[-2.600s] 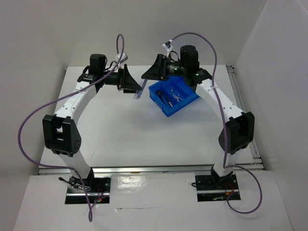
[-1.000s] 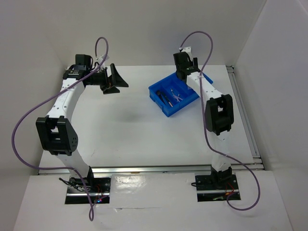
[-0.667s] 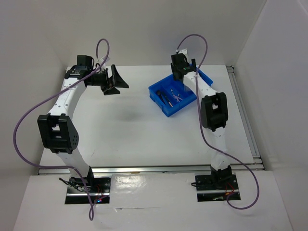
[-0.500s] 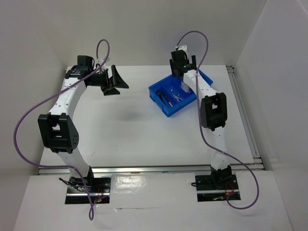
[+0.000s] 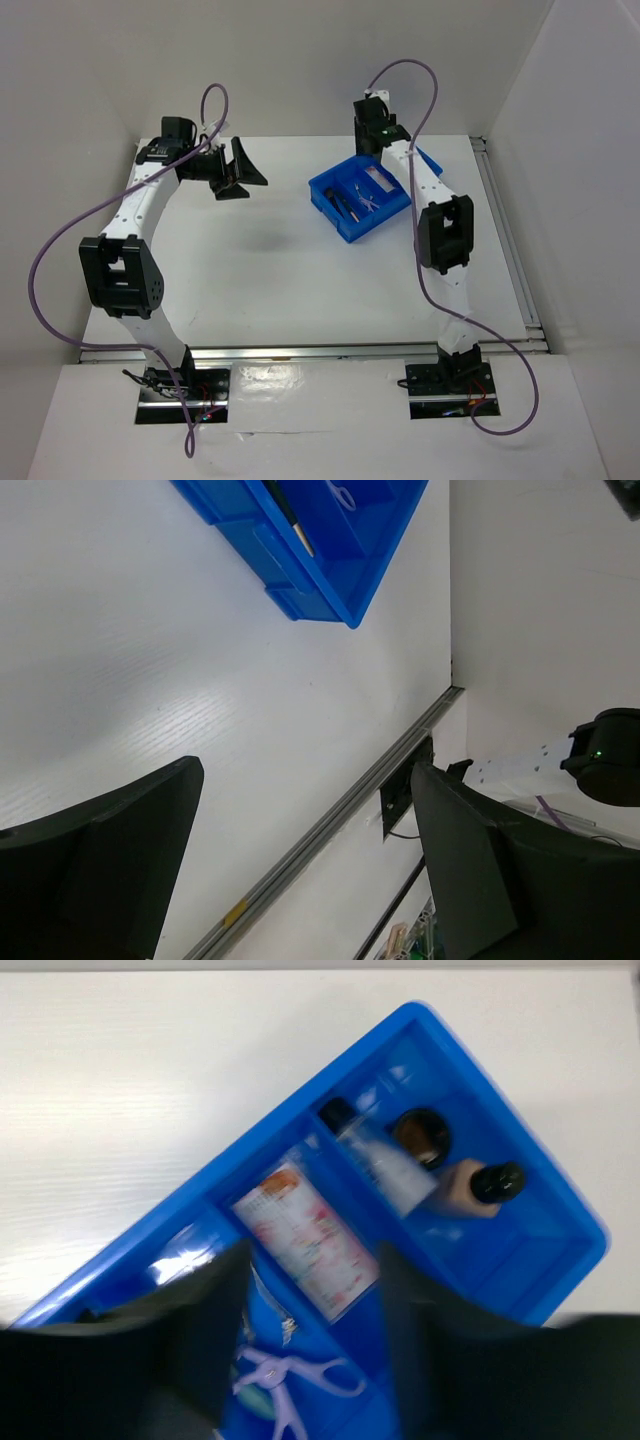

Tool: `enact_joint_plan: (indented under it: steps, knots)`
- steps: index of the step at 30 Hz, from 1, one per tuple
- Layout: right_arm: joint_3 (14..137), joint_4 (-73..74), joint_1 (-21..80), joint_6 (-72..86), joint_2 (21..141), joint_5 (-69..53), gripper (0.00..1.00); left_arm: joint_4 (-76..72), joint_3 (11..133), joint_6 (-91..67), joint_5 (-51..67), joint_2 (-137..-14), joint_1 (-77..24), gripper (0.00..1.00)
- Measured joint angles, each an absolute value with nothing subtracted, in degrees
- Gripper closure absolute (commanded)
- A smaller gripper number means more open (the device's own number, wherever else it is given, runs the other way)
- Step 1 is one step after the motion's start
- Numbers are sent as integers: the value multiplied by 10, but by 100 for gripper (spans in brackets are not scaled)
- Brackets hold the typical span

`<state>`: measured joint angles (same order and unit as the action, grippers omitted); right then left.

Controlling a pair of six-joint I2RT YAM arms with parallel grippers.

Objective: Organize the makeup

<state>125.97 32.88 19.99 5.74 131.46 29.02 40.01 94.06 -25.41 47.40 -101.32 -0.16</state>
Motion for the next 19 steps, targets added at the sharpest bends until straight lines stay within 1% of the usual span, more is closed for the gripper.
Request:
enact_joint_plan:
  steps: [1,2,3,6,8,11,13,17,19]
  knots:
    - [1261,340,197,71,1308,279,22,400,939,-254,473,-1013,-2,1]
    - [1262,355,196,85,1298,265,5,401,937,-253,472,-1011,-2,1]
    - [1262,375,193,99,1286,243,0,403,934,-253,467,-1008,-2,1]
    - [1238,423,171,143,1221,189,0,422,931,-244,421,-990,-4,0]
    - [1204,451,146,174,1158,167,0,436,924,-241,356,-963,-10,0]
    - [1115,491,103,224,1036,159,0,451,899,-239,248,-905,-24,0]
    - [1035,516,78,255,944,163,0,457,872,-240,186,-851,-33,0]
    - [877,566,72,303,777,159,0,465,814,-244,90,-735,-39,0]
    - [819,584,74,320,721,152,0,466,790,-246,63,-688,-39,0]
